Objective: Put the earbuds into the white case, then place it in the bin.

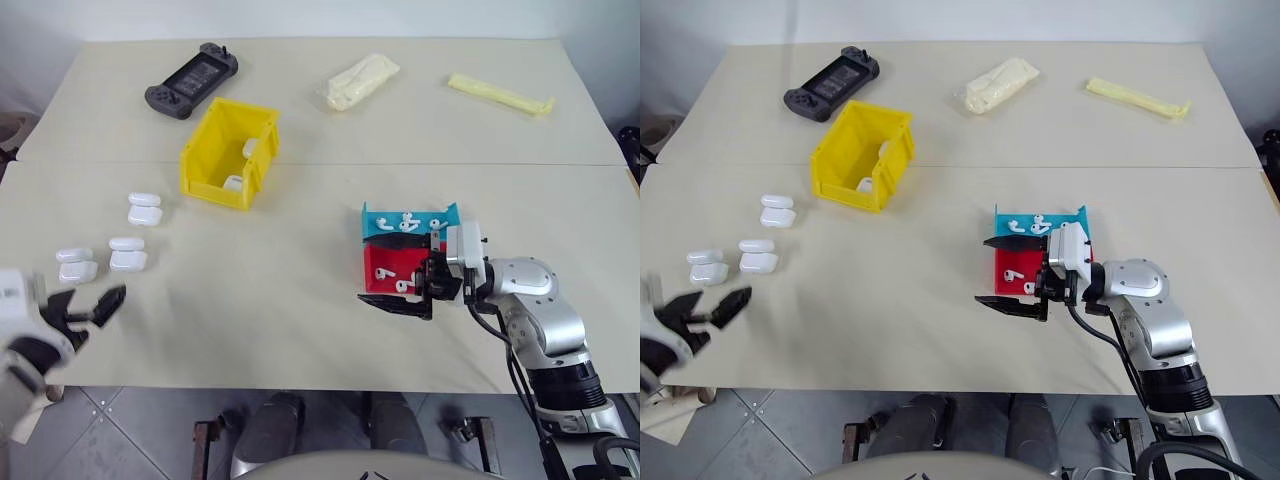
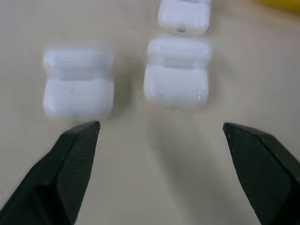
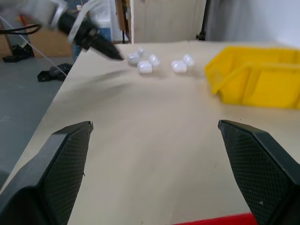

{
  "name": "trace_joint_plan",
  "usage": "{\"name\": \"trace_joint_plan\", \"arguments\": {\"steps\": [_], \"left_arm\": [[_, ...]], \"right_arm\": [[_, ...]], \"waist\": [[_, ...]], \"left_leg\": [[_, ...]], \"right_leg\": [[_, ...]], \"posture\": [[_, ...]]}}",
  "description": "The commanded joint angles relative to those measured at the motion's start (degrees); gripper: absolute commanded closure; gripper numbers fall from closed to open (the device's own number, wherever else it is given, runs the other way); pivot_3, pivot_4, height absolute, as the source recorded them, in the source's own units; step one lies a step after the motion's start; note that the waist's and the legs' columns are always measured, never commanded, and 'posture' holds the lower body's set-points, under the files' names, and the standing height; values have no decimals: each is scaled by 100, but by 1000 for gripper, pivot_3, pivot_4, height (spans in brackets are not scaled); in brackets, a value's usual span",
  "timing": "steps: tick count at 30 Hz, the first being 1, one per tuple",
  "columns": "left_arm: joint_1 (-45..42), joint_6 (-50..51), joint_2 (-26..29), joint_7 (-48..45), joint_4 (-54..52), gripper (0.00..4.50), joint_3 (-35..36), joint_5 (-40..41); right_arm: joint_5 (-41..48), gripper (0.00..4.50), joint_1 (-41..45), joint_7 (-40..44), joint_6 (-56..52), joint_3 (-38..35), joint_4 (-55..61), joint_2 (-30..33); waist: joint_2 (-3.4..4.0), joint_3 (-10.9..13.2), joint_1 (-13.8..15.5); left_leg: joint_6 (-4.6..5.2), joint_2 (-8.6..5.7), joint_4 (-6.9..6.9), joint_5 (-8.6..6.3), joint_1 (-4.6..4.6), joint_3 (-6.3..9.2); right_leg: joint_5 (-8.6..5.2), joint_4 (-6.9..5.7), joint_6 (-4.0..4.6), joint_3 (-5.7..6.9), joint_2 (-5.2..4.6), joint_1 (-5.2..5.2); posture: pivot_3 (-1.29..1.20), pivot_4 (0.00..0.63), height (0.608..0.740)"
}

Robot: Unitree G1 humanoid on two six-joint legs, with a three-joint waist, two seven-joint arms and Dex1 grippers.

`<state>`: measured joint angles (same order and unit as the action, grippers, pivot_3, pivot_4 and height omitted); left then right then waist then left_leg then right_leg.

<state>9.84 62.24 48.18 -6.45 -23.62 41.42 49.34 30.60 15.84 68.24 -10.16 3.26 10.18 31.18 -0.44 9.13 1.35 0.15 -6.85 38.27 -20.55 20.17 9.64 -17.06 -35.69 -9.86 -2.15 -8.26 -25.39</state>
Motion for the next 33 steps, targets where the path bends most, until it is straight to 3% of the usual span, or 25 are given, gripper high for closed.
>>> {"name": "trace_joint_plan", "arguments": {"steps": [1, 5, 9, 18, 26, 29, 33], "left_arm": [[-580, 1196, 425, 170, 275, 38, -95, 213], [-1528, 2011, 844, 290, 916, 38, -749, -203], [-1959, 2192, 1090, 162, 1274, 38, -1328, -651], [-2672, 2452, 639, -86, 1673, 38, -1765, -1111], [-2776, 2702, 605, -304, 1753, 38, -1882, -1468], [-2687, 2708, 664, -439, 1719, 630, -1921, -1559], [-2476, 2590, 804, -635, 1612, 1737, -1976, -1678]], "right_arm": [[155, 0, -20, -112, -113, -78, 366, -1], [82, 0, -82, -128, -93, 9, 464, -1], [96, 0, -99, -312, -112, -16, 605, -48], [99, 0, -328, -641, -116, -58, 911, -19], [99, 0, -413, -760, -110, -47, 1008, -12], [96, 0, -415, -783, -98, -43, 1003, -16], [63, 0, -404, -804, -61, -17, 969, -38]], "waist": [[6, -1, -51], [5, 0, -181], [5, 0, -240], [5, 0, -244], [5, 0, -266], [5, 0, -276], [5, 0, -291]], "left_leg": [[1, -2, -5, 0, -2, -2], [-1, 4, -25, -5, -7, -11], [-5, 13, -22, -7, -6, -11], [-9, 21, -14, -9, -5, -11], [-11, 23, -12, -9, -5, -11], [-11, 25, -12, -9, -6, -11], [-12, 26, -12, -10, -6, -12]], "right_leg": [[1, -9, 1, -3, -1, -1], [-3, -10, 7, 6, 0, -13], [-3, -10, 7, 11, 7, -13], [-3, -12, 8, 12, 14, -12], [-3, -14, 8, 12, 16, -12], [-3, -15, 8, 12, 17, -12], [-3, -15, 8, 12, 17, -12]], "posture": [[0, 150, 740], [0, 150, 740], [0, 150, 740], [0, 150, 740], [0, 150, 740], [0, 150, 740], [0, 150, 740]]}}
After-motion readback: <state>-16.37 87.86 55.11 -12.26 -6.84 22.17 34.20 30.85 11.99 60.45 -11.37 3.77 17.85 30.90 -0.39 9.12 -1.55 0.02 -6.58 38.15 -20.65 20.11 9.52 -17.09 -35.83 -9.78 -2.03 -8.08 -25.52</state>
